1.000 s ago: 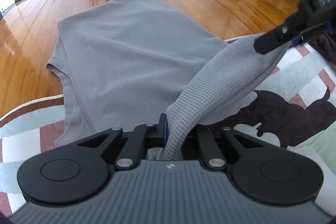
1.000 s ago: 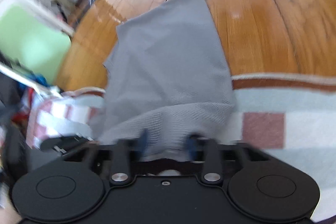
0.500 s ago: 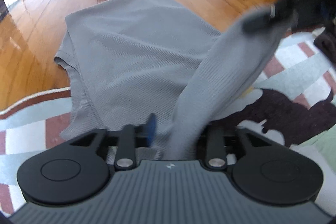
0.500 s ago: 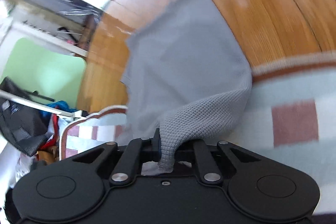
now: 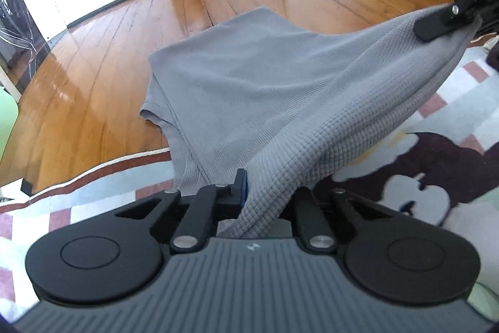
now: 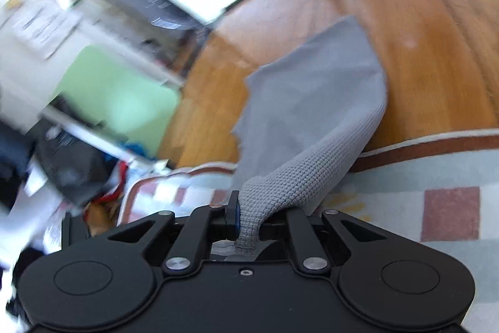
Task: Fold clothes
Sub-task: 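Lift the shirt edge with the right gripper while the left gripper grasps the sleeve, then fold the held edges over the shirt body and open both grippers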
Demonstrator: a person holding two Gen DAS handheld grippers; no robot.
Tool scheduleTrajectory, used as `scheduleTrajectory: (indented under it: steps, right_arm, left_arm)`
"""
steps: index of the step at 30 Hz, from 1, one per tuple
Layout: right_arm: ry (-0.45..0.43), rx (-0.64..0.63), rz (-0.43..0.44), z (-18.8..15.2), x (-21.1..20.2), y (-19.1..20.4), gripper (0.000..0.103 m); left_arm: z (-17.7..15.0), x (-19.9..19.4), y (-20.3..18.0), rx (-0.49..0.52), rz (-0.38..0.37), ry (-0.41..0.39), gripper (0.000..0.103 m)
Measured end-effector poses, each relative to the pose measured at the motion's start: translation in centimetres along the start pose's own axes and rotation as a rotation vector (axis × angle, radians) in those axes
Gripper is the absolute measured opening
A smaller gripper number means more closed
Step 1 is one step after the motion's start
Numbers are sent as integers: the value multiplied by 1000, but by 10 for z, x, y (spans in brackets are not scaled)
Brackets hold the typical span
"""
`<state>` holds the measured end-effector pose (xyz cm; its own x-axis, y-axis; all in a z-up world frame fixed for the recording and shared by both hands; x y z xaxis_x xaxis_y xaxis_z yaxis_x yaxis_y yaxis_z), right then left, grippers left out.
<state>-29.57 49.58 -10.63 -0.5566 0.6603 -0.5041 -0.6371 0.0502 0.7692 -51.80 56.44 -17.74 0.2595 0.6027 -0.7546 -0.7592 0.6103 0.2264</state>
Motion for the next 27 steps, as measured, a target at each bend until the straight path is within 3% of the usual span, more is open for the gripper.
scheduleTrajectory:
  steps: [6,13,17,21,22,24,25,27]
  right_arm:
    - [102,-99,54,-25,-27,33,12]
    - [367,33,60,-71,-59,52,11]
    - [364,73,14,-66,-62,31,12]
    - [310,157,-46,-19,-32,1,12]
    - [297,172,-64,-4,-23,-6,12]
    - [256,195,-90,33,-2,-18,12]
    - [249,228,-112,48,10,-31,12]
    - [235,293,-155,77,36,-57,17]
  left_arm:
    - [5,-62,9,-4,42,-82,8]
    - [1,-149,-11,94,-9,-82,9]
    - [14,-117,-6,142,-59,-48,11]
    - [48,-56,19,178,-81,-26,14]
    - [61,-36,29,191,-89,-11,17]
    - [79,9,47,263,-27,42,50]
    - [86,31,55,298,25,75,76]
    - [93,66,72,278,93,84,81]
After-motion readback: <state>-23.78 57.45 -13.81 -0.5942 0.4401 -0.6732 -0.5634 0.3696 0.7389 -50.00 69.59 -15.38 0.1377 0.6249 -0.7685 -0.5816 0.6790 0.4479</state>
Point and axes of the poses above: each gripper's, at about its wrist camera, not at the fingertips, and x roughly the way its jaws point, y to its left, z to its top, the point moved 6 cm from there along x, roughly the way its jaws point, and after that the axes turned 6 degrees about x, right-handed, at the moved point
